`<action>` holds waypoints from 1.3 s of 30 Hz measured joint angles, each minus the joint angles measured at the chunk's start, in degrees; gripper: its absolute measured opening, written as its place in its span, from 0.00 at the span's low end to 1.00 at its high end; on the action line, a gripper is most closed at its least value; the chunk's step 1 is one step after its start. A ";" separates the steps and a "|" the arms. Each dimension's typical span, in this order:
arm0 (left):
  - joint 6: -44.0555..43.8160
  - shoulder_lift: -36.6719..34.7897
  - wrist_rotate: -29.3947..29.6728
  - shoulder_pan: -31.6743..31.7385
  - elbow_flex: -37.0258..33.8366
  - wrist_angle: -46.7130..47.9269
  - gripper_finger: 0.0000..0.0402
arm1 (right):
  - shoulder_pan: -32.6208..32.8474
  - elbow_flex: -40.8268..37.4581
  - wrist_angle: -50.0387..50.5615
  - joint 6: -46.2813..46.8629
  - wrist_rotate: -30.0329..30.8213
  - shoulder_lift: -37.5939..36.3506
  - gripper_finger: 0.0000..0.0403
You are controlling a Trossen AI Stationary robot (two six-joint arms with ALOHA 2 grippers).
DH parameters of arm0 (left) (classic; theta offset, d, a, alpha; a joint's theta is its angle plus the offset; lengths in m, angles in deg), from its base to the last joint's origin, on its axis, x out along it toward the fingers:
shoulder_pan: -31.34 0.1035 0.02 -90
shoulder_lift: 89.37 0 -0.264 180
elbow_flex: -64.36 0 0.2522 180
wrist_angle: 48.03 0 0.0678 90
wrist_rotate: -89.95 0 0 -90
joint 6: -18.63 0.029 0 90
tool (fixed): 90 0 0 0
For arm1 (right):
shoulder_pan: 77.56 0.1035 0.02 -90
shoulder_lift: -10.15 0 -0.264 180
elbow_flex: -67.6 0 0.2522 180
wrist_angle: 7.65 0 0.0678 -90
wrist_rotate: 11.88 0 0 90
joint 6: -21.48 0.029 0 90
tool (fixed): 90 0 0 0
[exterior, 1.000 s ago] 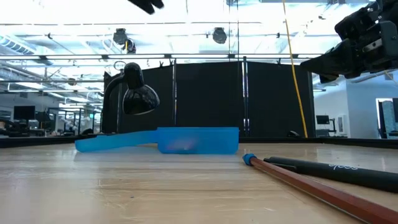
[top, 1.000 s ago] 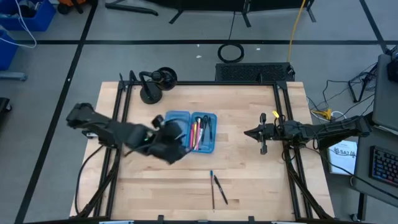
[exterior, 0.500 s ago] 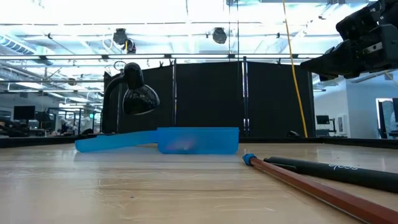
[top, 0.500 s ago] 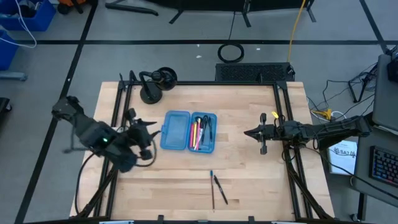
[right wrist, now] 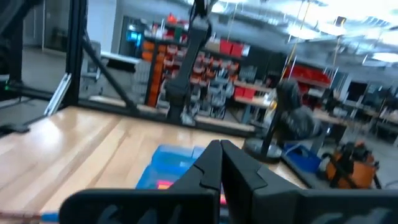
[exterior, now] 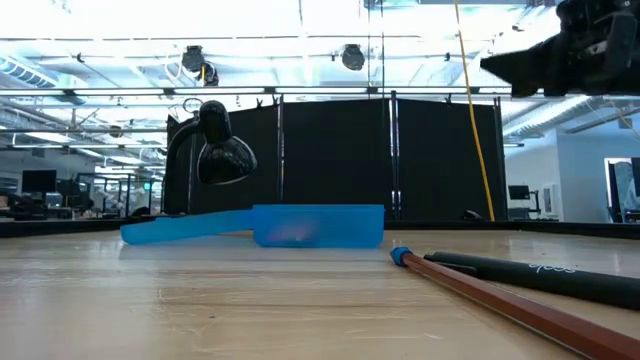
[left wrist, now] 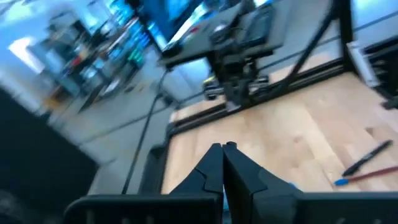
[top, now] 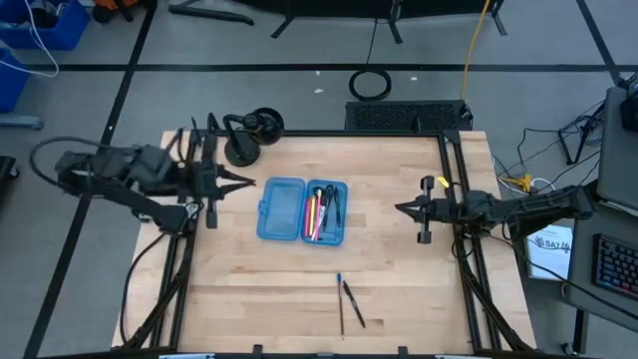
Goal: Pick & place school supplies into a supply box
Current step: Put the black pen into the blue supply box
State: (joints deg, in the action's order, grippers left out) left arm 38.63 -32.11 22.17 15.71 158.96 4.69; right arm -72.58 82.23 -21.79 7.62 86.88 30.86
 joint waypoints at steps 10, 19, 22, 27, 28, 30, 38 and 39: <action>-0.63 -15.39 -21.61 12.21 -37.10 -32.51 0.01 | 0.00 0.00 -4.60 0.91 -0.04 -0.01 0.00; -0.09 -31.74 -17.36 10.87 -59.61 -41.96 0.01 | 0.00 0.00 -7.05 9.35 0.02 -0.02 0.00; 1.97 -38.47 -18.51 10.85 -62.87 -41.14 0.01 | -0.02 0.00 -6.77 10.60 0.02 0.00 0.00; 2.72 -48.17 -20.25 10.87 -64.65 -34.07 0.01 | -0.02 0.00 -7.38 10.18 0.26 1.03 0.00; 2.28 -49.68 -21.17 10.85 -65.02 -33.21 0.00 | 0.00 0.00 -8.29 10.20 0.29 1.40 0.00; 1.60 -52.35 -22.05 10.85 -66.22 -32.61 0.01 | 0.00 0.00 -10.31 10.18 0.45 2.24 0.00; -2.39 -55.53 -22.24 10.85 -72.55 -31.00 0.02 | 0.43 6.63 -5.20 15.05 -0.04 10.87 0.00; -2.73 -55.53 -22.36 10.85 -73.35 -30.82 0.02 | 1.10 8.67 -5.63 15.46 0.01 12.59 0.00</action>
State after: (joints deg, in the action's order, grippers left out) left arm 35.90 -87.64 -0.19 26.56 85.61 -26.13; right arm -71.48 90.89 -27.42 23.08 86.88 43.45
